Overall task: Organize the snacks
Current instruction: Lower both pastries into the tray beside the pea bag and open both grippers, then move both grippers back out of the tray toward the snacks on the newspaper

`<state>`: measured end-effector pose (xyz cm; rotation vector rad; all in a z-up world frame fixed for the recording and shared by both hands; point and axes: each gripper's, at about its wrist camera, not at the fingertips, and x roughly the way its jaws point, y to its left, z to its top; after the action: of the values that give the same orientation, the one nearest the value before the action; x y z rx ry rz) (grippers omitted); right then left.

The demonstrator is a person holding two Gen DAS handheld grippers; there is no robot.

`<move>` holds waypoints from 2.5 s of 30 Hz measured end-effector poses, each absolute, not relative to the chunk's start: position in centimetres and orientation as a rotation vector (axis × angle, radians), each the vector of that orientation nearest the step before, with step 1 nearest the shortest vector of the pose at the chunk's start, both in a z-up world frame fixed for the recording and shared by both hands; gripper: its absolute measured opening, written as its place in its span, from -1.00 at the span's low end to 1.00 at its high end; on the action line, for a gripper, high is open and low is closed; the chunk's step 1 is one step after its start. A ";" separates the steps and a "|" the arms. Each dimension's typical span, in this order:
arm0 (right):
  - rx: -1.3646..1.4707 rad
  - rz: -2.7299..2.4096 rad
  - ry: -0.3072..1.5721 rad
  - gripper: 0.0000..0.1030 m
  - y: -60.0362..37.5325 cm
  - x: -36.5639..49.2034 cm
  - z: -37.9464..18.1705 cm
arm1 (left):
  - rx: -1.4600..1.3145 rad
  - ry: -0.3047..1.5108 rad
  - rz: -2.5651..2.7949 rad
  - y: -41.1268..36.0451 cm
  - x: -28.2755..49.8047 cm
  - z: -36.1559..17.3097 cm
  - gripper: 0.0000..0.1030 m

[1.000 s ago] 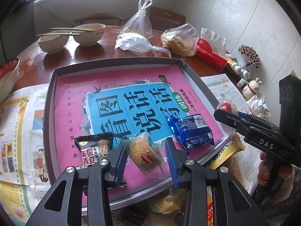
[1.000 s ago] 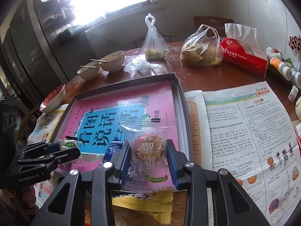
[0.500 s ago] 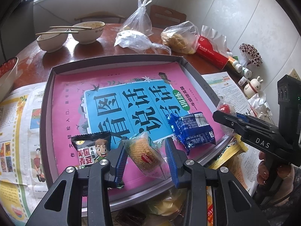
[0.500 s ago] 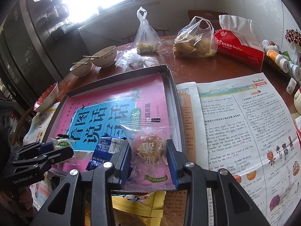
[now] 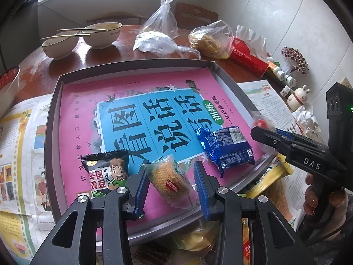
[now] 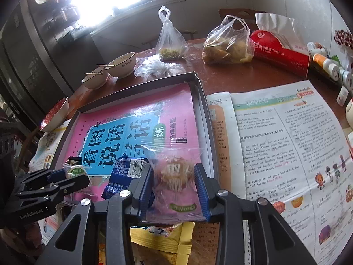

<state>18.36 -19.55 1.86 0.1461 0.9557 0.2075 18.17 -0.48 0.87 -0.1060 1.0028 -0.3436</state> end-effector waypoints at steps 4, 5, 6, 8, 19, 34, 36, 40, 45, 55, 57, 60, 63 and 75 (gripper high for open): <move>0.150 0.207 0.958 -0.27 -19.6 18.3 1.8 | -0.103 1.002 -0.345 -0.5 18.1 0.9 -0.21; 0.149 0.205 0.957 -0.27 -19.6 18.3 1.8 | -0.102 1.002 -0.344 -0.5 18.1 0.9 -0.20; 0.148 0.206 0.955 -0.27 -19.6 18.2 1.9 | -0.102 1.002 -0.345 -0.5 18.1 0.9 -0.20; 0.145 0.207 0.952 -0.27 -19.5 18.2 2.0 | -0.103 1.002 -0.346 -0.5 18.1 1.0 -0.20; 0.149 0.213 0.939 -0.23 -19.4 17.9 2.3 | -0.110 1.000 -0.341 -0.2 18.1 1.0 -0.18; 0.147 0.215 0.916 -0.11 -19.4 17.5 3.0 | -0.111 0.981 -0.326 0.4 17.7 1.5 0.06; 0.147 0.217 0.912 -0.08 -19.3 17.4 3.1 | -0.110 0.973 -0.327 0.4 17.5 1.7 0.08; 0.149 0.218 0.900 -0.02 -19.4 17.2 3.4 | -0.109 0.961 -0.319 0.5 17.1 2.1 0.12; 0.151 0.219 0.888 0.06 -19.4 17.0 3.7 | -0.123 0.944 -0.305 0.9 16.6 2.7 0.20; 0.152 0.229 0.868 0.17 -19.2 16.2 4.2 | -0.163 0.916 -0.289 1.8 15.5 3.7 0.36; 0.150 0.231 0.862 0.21 -19.1 16.1 4.3 | -0.169 0.914 -0.289 2.0 15.3 3.7 0.36; 0.150 0.237 0.860 0.24 -19.0 15.9 4.4 | -0.183 0.906 -0.286 2.2 14.9 3.9 0.48; 0.144 0.239 0.850 0.27 -18.9 15.6 4.5 | -0.198 0.897 -0.294 2.4 14.5 4.1 0.51; 0.130 0.256 0.823 0.45 -18.5 14.2 5.0 | -0.215 0.880 -0.292 2.6 13.1 4.4 0.52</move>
<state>14.23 -18.53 5.00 0.1295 0.8229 0.2558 13.12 2.63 4.41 -0.2151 0.8802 -0.2925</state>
